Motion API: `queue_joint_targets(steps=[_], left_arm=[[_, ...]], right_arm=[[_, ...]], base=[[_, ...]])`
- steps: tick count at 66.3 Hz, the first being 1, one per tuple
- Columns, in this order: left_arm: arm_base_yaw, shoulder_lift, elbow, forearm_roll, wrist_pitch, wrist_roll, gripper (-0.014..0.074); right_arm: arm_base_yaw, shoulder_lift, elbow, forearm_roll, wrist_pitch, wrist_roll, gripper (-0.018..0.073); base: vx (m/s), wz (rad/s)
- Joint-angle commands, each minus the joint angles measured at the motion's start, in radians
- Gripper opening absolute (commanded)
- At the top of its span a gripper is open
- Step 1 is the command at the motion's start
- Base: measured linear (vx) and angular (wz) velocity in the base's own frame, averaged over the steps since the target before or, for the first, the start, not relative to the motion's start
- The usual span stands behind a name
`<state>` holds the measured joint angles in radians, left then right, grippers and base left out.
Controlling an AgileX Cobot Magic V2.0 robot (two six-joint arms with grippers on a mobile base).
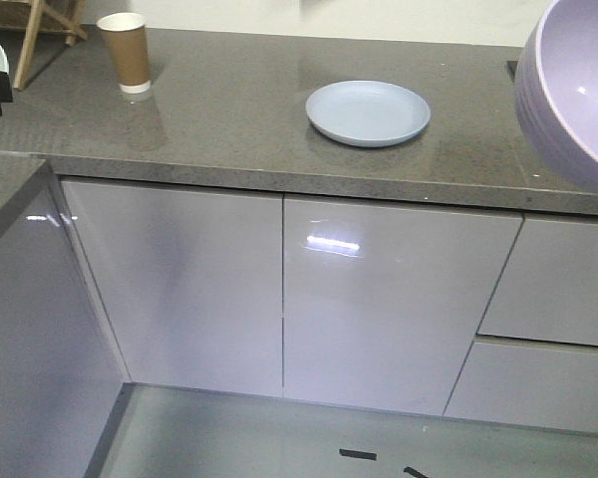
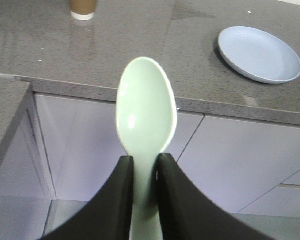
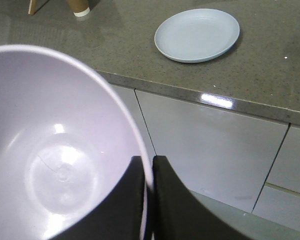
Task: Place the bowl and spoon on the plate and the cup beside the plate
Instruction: 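Drive the base toward the counter with the pale blue plate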
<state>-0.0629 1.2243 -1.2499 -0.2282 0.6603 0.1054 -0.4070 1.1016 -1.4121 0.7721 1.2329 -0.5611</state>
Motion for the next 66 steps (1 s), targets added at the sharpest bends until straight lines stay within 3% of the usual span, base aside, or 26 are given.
queue_joint_targets(steps=[1, 66], left_arm=[[-0.003, -0.027, -0.023, -0.019, -0.059, -0.003, -0.0006], [-0.003, -0.027, -0.023, -0.019, -0.059, -0.003, -0.0006]], right_arm=[[-0.002, -0.017, -0.027, 0.050, -0.046, -0.009, -0.0004], [-0.002, -0.017, -0.027, 0.050, -0.046, -0.009, -0.0004]], base=[[0.00, -0.23], [0.02, -0.10]])
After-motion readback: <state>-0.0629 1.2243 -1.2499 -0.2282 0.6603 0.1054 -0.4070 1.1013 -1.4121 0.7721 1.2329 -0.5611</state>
